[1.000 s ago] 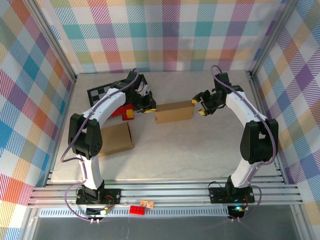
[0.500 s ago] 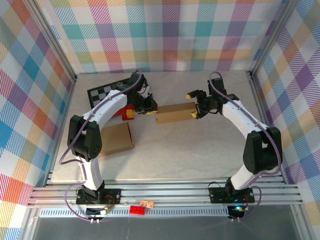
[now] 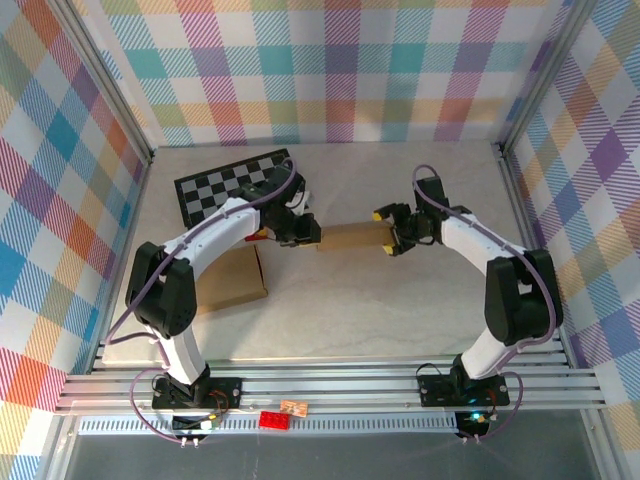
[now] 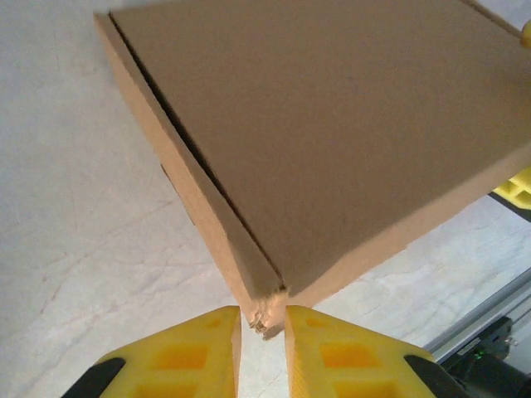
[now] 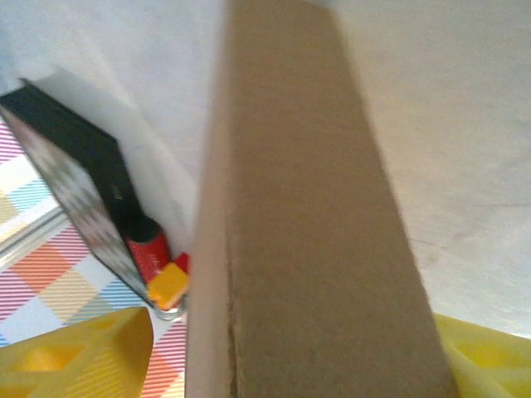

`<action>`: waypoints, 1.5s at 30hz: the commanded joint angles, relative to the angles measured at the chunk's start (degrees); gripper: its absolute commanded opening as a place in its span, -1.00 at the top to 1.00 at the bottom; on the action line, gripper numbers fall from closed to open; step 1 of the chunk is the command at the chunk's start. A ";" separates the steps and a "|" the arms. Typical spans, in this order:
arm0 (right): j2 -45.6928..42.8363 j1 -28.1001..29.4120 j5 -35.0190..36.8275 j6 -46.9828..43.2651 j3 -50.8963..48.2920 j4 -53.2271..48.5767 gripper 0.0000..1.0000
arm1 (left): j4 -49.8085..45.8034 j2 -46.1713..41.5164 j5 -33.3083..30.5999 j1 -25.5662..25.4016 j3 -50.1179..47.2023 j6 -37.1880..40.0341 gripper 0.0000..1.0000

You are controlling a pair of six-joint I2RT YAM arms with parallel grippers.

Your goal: Fold the paper box

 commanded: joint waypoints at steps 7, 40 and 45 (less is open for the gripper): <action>-4.05 -1.94 -2.28 -14.25 -7.91 -0.49 -0.53 | 6.63 -3.67 -5.22 -5.70 -8.71 -3.40 0.58; 14.04 -3.12 4.38 -56.25 16.42 -25.30 -0.30 | 17.79 8.33 -0.31 -0.46 -6.80 -22.93 0.19; 12.28 -3.17 3.68 -54.62 13.83 -24.19 -0.27 | 24.85 10.57 2.25 -0.55 -7.16 -24.90 0.20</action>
